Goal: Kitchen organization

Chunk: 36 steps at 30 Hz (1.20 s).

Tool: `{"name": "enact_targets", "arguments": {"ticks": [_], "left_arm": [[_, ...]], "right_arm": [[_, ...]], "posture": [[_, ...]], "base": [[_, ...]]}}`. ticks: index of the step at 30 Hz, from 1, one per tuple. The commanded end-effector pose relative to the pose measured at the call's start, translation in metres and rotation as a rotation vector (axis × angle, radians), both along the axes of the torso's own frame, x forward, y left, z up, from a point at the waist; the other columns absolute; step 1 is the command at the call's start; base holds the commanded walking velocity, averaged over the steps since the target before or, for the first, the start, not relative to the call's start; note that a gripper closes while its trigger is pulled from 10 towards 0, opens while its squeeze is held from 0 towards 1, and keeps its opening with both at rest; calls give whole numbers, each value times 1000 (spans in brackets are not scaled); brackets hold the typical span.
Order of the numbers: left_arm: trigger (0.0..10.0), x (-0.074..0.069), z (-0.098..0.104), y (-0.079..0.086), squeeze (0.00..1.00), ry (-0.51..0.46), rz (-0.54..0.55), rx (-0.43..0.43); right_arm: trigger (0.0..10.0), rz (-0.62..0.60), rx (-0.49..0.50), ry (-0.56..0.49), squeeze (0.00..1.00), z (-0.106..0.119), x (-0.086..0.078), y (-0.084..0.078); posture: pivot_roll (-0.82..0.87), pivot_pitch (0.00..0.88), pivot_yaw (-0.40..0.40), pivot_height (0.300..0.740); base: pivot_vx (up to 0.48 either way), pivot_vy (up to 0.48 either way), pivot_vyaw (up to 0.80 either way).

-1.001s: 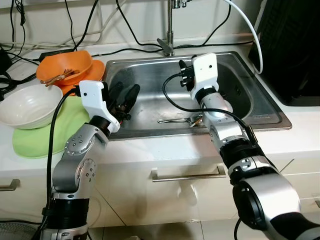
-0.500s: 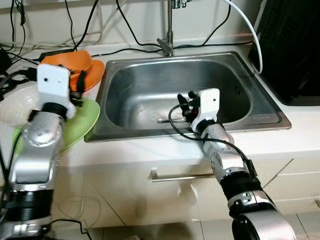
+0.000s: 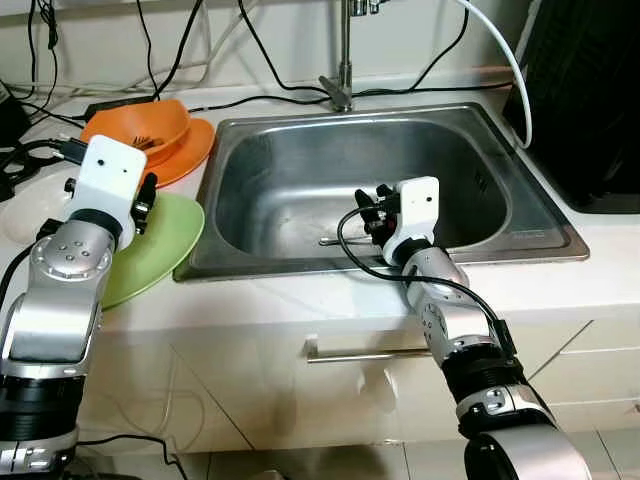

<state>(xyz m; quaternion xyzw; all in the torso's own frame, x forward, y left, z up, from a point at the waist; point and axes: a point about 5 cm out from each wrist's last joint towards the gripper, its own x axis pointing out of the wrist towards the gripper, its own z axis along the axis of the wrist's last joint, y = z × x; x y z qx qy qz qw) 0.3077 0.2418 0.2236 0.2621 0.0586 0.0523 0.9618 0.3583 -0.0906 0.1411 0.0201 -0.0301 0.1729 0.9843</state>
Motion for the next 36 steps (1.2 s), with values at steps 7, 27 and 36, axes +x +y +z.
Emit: {"name": "enact_targets", "arguments": {"ticks": [7, 27, 36], "left_arm": [[10000, -13, 3, 5, 0, 92, 114, 61], [10000, -19, -28, 25, 0, 244, 220, 87], [10000, -15, -37, 31, 0, 295, 234, 125]], "right_arm": [[10000, 13, 4, 33, 0, -5, -1, 7], [10000, 9, 6, 29, 0, -5, -2, 9], [10000, 12, 7, 30, 0, -6, -3, 12]], "posture": [[246, 49, 109, 740], [244, 51, 113, 740], [239, 49, 117, 740]], "base": [[0, 0, 0], [0, 0, 0], [0, 0, 0]]}}
